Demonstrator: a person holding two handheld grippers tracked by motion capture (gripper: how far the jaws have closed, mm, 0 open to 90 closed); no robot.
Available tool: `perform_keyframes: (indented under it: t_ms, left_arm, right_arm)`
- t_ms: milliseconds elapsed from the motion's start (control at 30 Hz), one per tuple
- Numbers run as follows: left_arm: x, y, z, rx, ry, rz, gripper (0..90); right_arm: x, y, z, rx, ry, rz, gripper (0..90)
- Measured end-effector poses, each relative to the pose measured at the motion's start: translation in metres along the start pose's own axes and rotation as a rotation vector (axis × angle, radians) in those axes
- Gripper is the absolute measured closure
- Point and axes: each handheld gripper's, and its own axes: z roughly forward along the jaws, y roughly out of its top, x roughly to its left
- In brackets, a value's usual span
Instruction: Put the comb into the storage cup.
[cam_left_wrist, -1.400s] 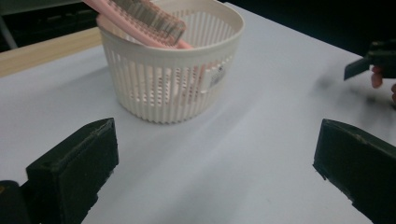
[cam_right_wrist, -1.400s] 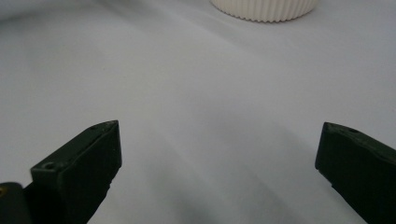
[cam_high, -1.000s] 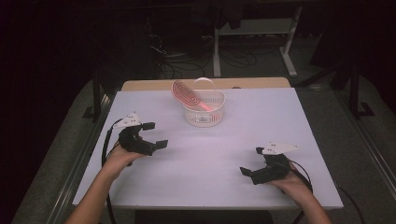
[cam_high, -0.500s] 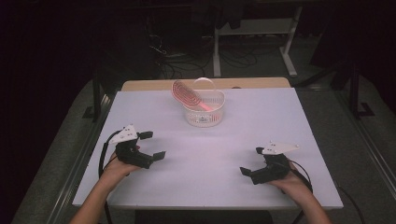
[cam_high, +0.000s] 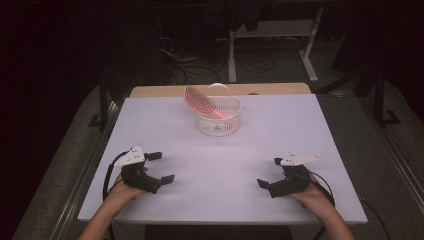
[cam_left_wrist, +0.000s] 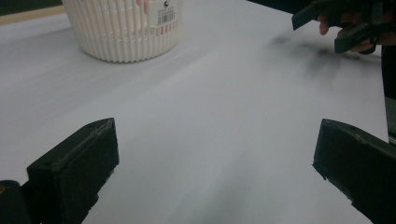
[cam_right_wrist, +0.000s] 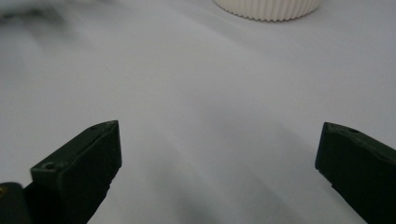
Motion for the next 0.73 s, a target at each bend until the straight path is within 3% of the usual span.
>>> perform_keyframes:
  t_ms: [167,267,733]
  left_arm:
    - [0.001,-0.008,-0.002,0.013,-0.008,-0.025,0.1]
    - [0.001,-0.012,-0.001,0.038,-0.007,-0.02,0.1]
    - [0.002,-0.011,-0.001,0.052,0.003,-0.02,0.1]
  right_arm:
    - [0.0,0.0,0.0,0.002,-0.001,0.002,0.0]
    - [-0.001,0.0,0.0,0.001,-0.001,0.002,0.0]
    - [0.0,0.0,0.001,0.005,0.0,-0.001,0.0]
